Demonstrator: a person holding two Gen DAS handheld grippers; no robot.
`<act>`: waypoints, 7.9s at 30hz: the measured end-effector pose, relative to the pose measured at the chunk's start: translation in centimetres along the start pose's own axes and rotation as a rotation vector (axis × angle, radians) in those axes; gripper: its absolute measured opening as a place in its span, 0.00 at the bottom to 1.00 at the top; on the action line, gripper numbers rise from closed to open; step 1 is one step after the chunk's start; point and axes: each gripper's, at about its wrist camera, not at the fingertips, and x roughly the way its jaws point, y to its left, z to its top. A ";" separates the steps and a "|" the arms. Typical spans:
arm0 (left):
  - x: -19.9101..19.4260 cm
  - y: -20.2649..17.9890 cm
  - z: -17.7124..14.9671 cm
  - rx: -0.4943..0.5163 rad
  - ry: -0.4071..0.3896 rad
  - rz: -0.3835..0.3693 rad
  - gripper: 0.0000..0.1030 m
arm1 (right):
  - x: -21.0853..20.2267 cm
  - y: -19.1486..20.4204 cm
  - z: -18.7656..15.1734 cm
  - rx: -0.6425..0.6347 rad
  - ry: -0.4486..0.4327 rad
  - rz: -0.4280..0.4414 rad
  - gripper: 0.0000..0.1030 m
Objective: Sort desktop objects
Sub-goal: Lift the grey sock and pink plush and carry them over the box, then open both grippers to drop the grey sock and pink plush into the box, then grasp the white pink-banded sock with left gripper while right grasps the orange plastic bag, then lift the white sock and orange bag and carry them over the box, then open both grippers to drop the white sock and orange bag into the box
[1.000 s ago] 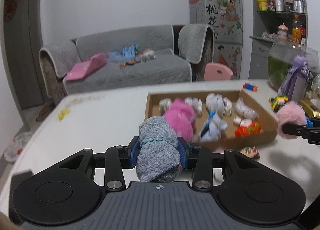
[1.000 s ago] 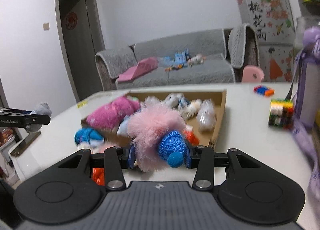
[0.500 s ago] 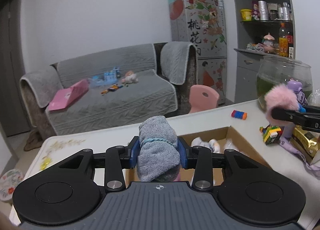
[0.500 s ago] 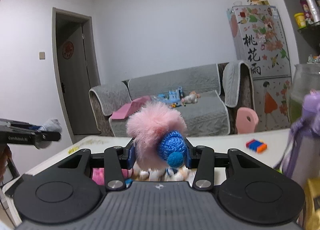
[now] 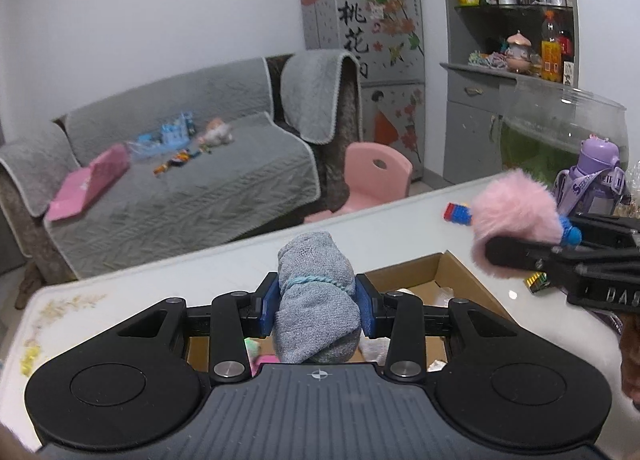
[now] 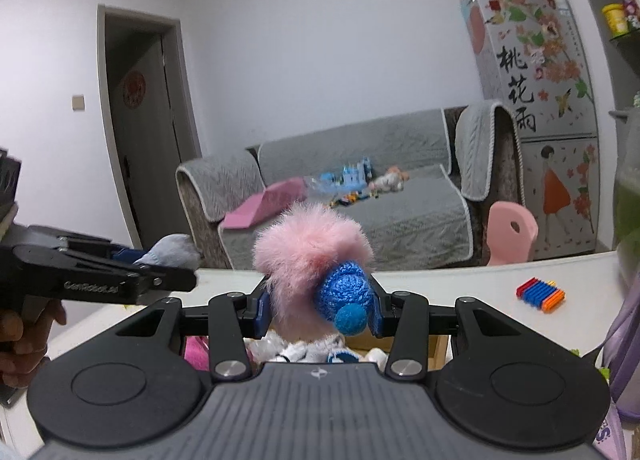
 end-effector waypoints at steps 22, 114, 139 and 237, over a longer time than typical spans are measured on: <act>8.6 -1.7 -3.5 0.067 0.244 -0.023 0.48 | 4.3 1.8 -3.7 -0.047 0.254 -0.030 0.40; -8.4 -7.3 -20.1 -0.053 0.144 -0.076 0.71 | -4.3 9.1 -12.3 -0.122 0.319 0.092 0.67; -14.5 -4.4 -19.1 -0.092 0.105 0.029 0.68 | -6.8 6.7 -11.3 -0.032 0.283 0.089 0.40; 10.5 5.6 -2.8 0.031 0.250 0.093 0.85 | 6.9 0.0 -1.7 -0.106 0.299 -0.091 0.65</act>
